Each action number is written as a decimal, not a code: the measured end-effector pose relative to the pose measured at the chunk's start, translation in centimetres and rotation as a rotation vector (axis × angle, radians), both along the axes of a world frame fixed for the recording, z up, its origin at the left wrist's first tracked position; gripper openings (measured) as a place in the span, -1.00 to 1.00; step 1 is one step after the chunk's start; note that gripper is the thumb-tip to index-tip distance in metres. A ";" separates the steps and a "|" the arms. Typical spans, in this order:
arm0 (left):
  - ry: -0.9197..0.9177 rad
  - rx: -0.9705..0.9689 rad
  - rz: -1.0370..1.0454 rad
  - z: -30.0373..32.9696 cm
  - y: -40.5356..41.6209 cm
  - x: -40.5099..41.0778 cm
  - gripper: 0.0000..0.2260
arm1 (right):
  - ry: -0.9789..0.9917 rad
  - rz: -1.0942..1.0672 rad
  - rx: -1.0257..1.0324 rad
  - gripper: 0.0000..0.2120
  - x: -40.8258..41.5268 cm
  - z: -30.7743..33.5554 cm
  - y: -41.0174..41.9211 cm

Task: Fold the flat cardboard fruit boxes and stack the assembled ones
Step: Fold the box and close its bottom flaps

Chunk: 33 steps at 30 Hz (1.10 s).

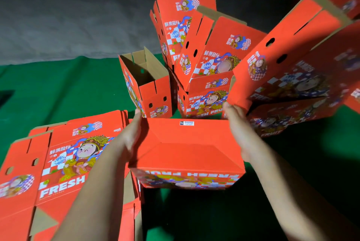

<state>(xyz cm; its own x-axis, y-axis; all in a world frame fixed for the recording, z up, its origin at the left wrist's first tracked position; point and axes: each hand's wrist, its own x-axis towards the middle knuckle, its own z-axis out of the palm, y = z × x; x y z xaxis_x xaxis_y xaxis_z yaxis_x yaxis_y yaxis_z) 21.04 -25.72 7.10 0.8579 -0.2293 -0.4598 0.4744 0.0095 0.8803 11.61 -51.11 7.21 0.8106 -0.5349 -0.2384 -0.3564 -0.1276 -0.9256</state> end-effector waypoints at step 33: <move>-0.361 0.136 -0.072 -9.5 -8.3 -5.9 -0.46 | 0.026 0.079 0.113 0.09 -3.6 -8.6 -0.3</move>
